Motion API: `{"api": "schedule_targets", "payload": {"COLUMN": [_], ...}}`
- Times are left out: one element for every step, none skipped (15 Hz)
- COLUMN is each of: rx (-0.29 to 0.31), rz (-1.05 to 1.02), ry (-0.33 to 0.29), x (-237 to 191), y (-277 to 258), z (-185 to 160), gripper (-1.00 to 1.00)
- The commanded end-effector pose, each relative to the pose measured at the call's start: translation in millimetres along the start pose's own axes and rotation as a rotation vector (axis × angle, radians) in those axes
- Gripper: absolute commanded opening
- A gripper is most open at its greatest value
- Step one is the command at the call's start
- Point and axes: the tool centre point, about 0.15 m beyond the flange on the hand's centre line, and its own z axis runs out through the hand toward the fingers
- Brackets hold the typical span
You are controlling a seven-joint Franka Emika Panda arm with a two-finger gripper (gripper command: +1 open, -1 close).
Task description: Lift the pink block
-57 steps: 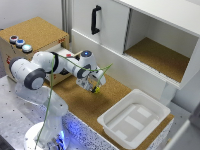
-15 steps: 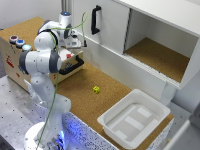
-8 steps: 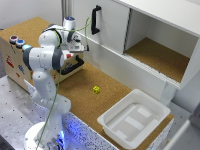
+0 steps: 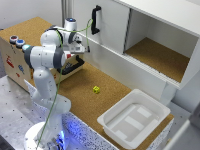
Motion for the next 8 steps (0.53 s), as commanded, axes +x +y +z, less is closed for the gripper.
{"api": "schedule_targets", "payload": {"rx": [-0.054, -0.058, -0.079, -0.076, -0.086, -0.097, -0.109, -0.119], "rz": [0.006, 0.006, 0.008, 0.017, 0.032, 0.037, 0.045, 0.052], "ry": [-0.026, -0.023, -0.026, -0.014, -0.013, -0.013, -0.005, 0.007], "x": [9, 8, 8, 7, 5, 2, -1, -4], "y": [-1, -1, -2, -2, -2, -2, -3, -5], "z": [2, -3, -12, -19, -31, -42, -54, -67], "gripper": [-1.00, -1.00, -1.00, -1.00, -1.00, -1.00, -1.00, -1.00]}}
